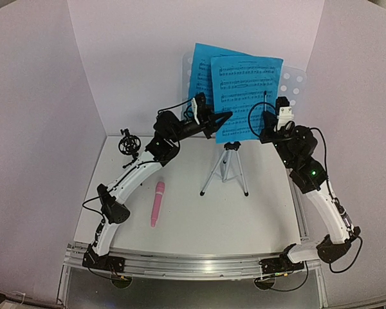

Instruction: Set up the instrument practice props

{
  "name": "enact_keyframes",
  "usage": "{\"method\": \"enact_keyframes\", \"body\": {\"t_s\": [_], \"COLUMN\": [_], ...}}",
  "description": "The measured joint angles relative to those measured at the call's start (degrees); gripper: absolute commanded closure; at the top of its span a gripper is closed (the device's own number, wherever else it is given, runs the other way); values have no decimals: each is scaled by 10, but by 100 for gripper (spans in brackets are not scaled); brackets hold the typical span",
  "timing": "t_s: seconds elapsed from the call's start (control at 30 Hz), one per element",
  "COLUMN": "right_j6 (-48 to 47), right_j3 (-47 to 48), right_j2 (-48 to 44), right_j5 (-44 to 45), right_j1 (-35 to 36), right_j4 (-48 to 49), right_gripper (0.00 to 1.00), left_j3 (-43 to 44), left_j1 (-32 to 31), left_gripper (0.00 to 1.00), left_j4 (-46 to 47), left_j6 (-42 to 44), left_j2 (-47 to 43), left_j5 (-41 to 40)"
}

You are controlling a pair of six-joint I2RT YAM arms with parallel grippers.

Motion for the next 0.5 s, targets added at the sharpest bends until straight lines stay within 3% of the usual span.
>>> {"method": "enact_keyframes", "body": {"t_s": [0.1,0.3,0.4,0.5], "right_j6": [0,0,0,-1], "right_j3": [0,0,0,0], "right_j2": [0,0,0,0], "right_j5": [0,0,0,1], "right_j1": [0,0,0,0], "right_j4": [0,0,0,0], "right_gripper": [100,100,100,100], "left_j3": [-4,-7,-7,-7], "left_j1": [-1,-5,-5,-4], "left_gripper": [63,56,67,95], "left_j4": [0,-6,-14,-27], "left_j6": [3,9,13,20], "left_j2": [-1,-7,-14,-22], "left_j5": [0,1,1,-4]}}
